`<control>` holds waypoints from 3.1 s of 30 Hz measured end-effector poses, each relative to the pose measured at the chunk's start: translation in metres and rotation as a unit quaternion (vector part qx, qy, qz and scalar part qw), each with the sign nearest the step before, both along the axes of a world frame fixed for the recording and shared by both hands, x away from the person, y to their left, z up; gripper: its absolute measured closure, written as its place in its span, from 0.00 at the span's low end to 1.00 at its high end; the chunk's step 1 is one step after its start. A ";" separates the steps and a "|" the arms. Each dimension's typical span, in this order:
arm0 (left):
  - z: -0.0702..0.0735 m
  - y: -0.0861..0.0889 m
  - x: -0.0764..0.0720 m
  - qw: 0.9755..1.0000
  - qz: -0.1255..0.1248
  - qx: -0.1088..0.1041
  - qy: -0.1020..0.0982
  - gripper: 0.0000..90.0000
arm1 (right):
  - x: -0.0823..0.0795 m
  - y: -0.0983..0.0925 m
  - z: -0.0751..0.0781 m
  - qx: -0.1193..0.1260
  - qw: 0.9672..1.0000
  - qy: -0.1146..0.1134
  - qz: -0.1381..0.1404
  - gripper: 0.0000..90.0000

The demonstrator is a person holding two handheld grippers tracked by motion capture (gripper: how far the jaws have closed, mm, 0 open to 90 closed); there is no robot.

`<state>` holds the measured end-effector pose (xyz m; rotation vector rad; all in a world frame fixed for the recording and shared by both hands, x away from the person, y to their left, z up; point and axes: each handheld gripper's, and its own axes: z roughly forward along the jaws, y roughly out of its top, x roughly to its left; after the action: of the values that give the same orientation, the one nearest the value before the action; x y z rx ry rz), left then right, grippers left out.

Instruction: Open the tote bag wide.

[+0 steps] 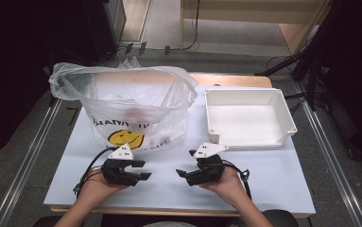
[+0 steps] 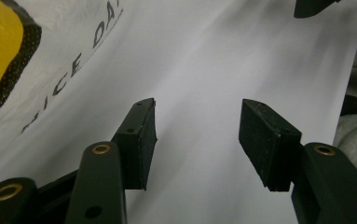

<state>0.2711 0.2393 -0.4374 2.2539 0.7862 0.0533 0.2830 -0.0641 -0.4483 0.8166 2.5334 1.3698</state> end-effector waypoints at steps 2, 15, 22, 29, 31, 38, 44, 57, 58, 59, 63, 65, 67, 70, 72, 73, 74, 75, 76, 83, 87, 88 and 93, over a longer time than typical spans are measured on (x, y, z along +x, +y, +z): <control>0.000 0.001 0.001 1.000 0.004 -0.007 0.004 0.51 | -0.001 0.001 0.001 -0.007 1.000 -0.009 -0.004 0.22; 0.000 0.000 0.001 1.000 0.002 -0.001 -0.001 0.51 | -0.001 0.000 0.003 0.002 1.000 -0.008 -0.003 0.34; -0.001 0.000 0.001 1.000 0.006 -0.002 -0.001 0.48 | -0.002 0.000 0.004 0.004 1.000 -0.010 -0.002 0.36; -0.001 0.001 0.001 1.000 0.007 -0.002 -0.001 0.48 | -0.002 0.001 0.004 0.008 1.000 -0.009 -0.009 0.40; -0.001 0.001 0.001 1.000 0.007 -0.002 -0.002 0.48 | -0.002 0.000 0.004 0.006 1.000 -0.014 -0.010 0.40; -0.002 0.000 0.001 1.000 0.006 -0.005 0.001 0.48 | -0.002 0.000 0.004 0.005 1.000 -0.017 -0.014 0.41; -0.001 0.000 0.001 1.000 0.006 -0.002 -0.001 0.48 | -0.002 0.000 0.003 0.004 1.000 -0.016 -0.013 0.41; -0.002 0.000 0.001 1.000 0.006 -0.002 0.003 0.47 | -0.002 0.001 0.003 0.001 1.000 -0.013 -0.010 0.40; -0.001 0.000 0.002 1.000 0.006 -0.002 0.004 0.47 | -0.002 0.001 0.003 0.001 1.000 -0.014 -0.009 0.40; -0.001 0.000 0.002 1.000 0.007 -0.003 0.003 0.47 | -0.002 0.001 0.003 0.001 1.000 -0.015 -0.009 0.41; -0.001 -0.001 0.003 1.000 0.008 -0.003 0.006 0.48 | -0.003 0.001 0.005 0.000 1.000 -0.017 -0.005 0.42; 0.000 -0.001 0.005 1.000 0.010 0.000 0.010 0.50 | -0.003 0.001 0.007 0.001 1.000 -0.014 -0.005 0.42; 0.002 0.001 0.005 1.000 0.010 -0.004 0.010 0.52 | -0.002 0.001 0.009 0.003 1.000 -0.016 -0.008 0.42; 0.008 0.002 0.004 1.000 0.015 -0.016 0.015 0.53 | -0.001 0.000 0.014 0.005 1.000 -0.014 -0.004 0.42; 0.012 0.002 0.003 1.000 0.016 -0.019 0.019 0.54 | 0.000 0.000 0.015 0.005 1.000 -0.011 0.000 0.42; 0.015 0.002 0.003 1.000 0.014 -0.016 0.019 0.57 | 0.001 0.001 0.017 0.004 1.000 0.004 0.008 0.42; 0.021 0.000 0.000 1.000 0.010 -0.009 0.009 0.59 | 0.003 0.004 0.019 -0.001 1.000 0.019 0.011 0.42; 0.025 0.000 -0.001 1.000 0.005 -0.009 0.004 0.59 | 0.003 0.005 0.021 -0.002 1.000 0.019 0.014 0.42; 0.027 0.000 -0.002 1.000 0.004 -0.013 0.002 0.60 | 0.003 0.005 0.023 -0.003 1.000 0.016 0.012 0.43; 0.054 0.012 0.003 0.999 0.018 -0.034 0.018 0.63 | 0.009 0.004 0.047 0.009 0.999 0.020 0.034 0.47; 0.070 0.022 0.011 0.998 0.031 -0.055 0.024 0.67 | 0.014 0.005 0.062 0.002 0.999 0.000 0.049 0.52; 0.073 0.024 0.012 0.998 0.032 -0.058 0.021 0.67 | 0.017 0.004 0.067 0.004 0.999 0.003 0.050 0.53; 0.093 0.031 0.017 0.997 0.041 -0.069 0.017 0.72 | 0.027 0.001 0.084 0.008 0.999 0.001 0.048 0.56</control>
<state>0.2880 0.2703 -0.3445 2.0959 0.8735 0.0003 0.3102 -0.0628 -0.3642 0.7088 2.5972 1.4191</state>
